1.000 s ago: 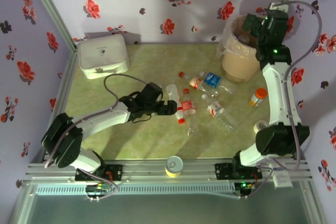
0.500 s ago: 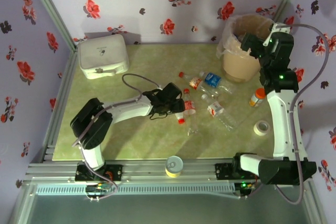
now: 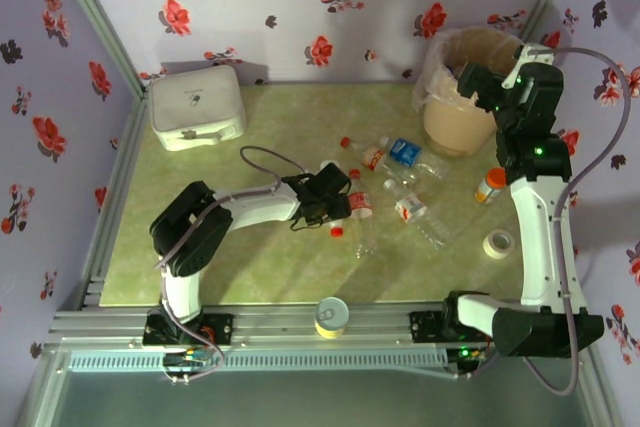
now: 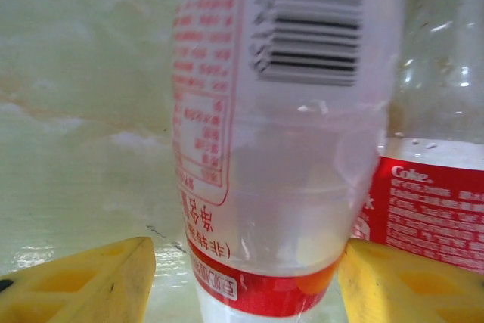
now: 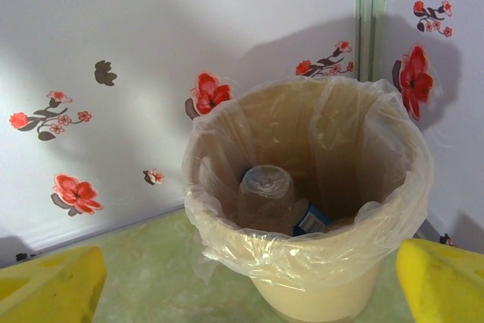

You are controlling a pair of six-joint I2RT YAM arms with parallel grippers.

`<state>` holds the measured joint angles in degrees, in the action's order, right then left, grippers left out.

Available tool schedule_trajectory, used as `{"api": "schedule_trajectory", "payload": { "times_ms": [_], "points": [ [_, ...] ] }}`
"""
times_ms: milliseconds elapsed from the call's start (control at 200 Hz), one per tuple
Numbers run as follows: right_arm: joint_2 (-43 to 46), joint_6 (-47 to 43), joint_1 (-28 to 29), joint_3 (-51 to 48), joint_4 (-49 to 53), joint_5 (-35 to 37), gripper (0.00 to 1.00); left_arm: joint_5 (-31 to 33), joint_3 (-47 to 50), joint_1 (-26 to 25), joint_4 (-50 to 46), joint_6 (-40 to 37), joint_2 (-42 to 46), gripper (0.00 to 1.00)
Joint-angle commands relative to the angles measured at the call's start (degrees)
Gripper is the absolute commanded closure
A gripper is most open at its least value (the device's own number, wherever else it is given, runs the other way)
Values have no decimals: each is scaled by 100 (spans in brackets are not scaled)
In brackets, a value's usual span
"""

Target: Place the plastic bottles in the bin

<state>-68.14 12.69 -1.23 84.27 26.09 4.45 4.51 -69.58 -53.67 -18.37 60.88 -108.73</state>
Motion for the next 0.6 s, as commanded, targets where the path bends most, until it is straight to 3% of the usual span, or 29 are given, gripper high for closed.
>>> {"api": "schedule_trajectory", "payload": {
  "times_ms": [0,350,495,590],
  "points": [
    [25,113,0,-7,-7,-87,1,124,102,-31,5,82,-149,34],
    [-39,503,0,181,412,-937,2,144,195,-21,-12,-19,-143,50],
    [-33,865,96,137,550,-1777,3,233,177,6,-127,-252,10,66],
    [68,930,398,-67,550,-1903,5,223,214,73,-64,-788,250,75]
  ]
}}
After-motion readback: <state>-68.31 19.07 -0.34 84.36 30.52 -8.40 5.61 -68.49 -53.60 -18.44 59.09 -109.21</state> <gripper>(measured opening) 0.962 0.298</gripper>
